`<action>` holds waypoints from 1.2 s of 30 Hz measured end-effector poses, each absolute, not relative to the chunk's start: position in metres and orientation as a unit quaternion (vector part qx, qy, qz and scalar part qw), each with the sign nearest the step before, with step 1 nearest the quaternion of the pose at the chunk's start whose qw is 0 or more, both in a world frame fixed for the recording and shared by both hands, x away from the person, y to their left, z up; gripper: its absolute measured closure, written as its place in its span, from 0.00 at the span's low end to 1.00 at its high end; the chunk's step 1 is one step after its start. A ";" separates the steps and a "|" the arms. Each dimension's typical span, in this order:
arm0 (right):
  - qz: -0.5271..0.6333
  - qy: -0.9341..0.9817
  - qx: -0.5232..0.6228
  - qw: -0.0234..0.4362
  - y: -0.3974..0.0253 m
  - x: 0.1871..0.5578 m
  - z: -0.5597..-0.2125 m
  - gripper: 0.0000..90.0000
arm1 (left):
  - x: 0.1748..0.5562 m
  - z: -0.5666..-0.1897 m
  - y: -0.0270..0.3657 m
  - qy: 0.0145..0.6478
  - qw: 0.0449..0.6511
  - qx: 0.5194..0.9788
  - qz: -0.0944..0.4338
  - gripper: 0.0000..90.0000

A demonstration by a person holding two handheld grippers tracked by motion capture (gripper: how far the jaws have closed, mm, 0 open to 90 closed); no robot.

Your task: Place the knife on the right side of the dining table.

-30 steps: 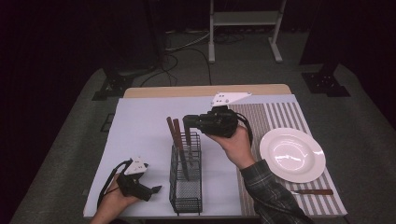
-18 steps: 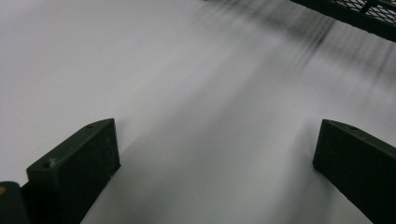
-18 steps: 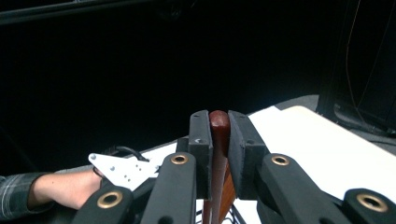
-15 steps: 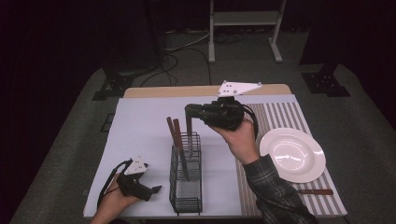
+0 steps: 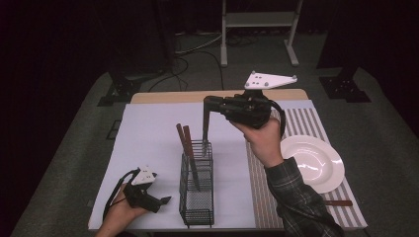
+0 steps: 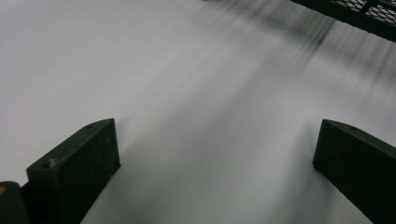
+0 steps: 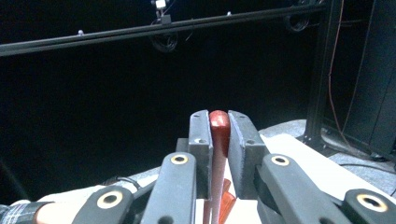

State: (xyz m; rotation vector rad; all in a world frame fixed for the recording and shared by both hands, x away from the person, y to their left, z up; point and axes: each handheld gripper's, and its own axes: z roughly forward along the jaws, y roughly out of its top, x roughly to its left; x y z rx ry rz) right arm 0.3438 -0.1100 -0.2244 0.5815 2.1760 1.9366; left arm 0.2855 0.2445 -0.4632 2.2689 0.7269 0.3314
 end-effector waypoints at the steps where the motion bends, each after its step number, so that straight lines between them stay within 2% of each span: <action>1: 0.651 0.728 0.195 0.088 -0.112 0.343 -0.222 0.89 | 0.285 -0.463 0.245 0.282 0.359 0.880 0.128 0.00; 16: 0.657 0.712 0.209 0.136 -0.146 0.341 -0.198 0.89 | 0.285 -0.463 0.245 0.282 0.360 0.880 0.129 0.00; 24: 0.636 0.708 0.249 0.176 -0.172 0.353 -0.213 0.89 | 0.285 -0.463 0.245 0.282 0.360 0.880 0.128 0.00; 36: 0.624 0.692 0.302 0.202 -0.209 0.375 -0.236 0.89 | 0.285 -0.463 0.244 0.283 0.361 0.879 0.128 0.00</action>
